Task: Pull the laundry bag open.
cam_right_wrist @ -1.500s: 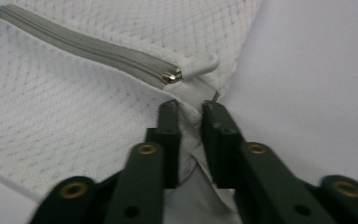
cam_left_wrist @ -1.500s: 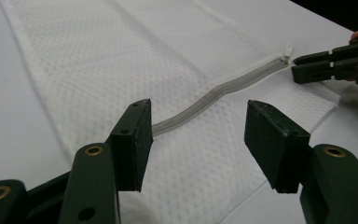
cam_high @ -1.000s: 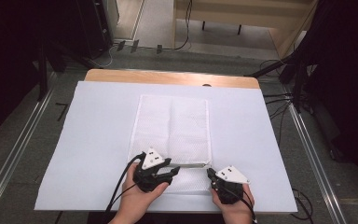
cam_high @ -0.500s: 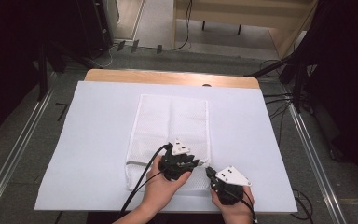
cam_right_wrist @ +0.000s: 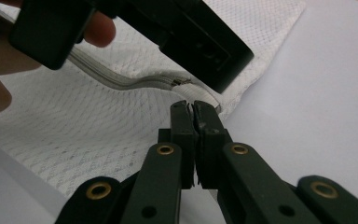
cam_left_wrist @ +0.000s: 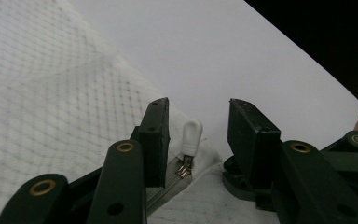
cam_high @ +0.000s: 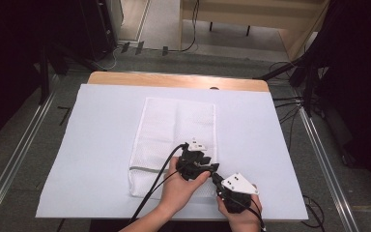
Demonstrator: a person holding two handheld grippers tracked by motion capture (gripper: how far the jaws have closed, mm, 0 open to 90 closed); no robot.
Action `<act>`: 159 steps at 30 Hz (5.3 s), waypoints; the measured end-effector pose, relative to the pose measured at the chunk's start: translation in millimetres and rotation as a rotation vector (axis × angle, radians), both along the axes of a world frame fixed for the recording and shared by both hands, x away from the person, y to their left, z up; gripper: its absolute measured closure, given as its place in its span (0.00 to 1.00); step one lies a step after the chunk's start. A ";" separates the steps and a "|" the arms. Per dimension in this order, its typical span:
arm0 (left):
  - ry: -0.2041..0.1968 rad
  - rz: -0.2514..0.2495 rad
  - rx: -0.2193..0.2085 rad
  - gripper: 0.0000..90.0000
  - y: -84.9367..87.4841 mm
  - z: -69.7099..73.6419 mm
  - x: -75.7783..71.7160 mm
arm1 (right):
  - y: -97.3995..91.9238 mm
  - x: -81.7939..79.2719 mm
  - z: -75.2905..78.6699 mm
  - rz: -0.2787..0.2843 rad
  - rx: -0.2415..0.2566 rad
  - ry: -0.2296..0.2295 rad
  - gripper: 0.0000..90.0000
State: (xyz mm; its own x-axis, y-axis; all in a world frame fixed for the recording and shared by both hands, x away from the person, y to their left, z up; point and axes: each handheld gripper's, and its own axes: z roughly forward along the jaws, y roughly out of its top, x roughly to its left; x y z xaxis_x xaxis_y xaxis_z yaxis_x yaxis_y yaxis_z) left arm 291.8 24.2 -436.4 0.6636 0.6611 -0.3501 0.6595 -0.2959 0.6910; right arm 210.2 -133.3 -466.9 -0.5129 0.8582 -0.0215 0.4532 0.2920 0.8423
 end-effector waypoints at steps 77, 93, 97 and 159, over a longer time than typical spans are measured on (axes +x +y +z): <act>-0.046 0.077 -0.022 0.98 116.0 -8.2 -14.2 | -2.6 -3.7 12.3 -0.022 -0.010 -0.019 1.00; -0.053 0.203 -0.017 0.98 196.9 -10.7 -24.5 | -10.7 -0.2 10.9 -0.056 -0.010 -0.009 1.00; -0.056 0.217 -0.010 0.98 206.8 -10.0 -27.7 | -11.7 0.1 11.3 -0.059 -0.008 -0.011 1.00; -0.302 0.393 -0.040 0.08 341.0 -10.1 -64.4 | -136.0 23.4 9.5 -0.200 0.174 -0.009 0.00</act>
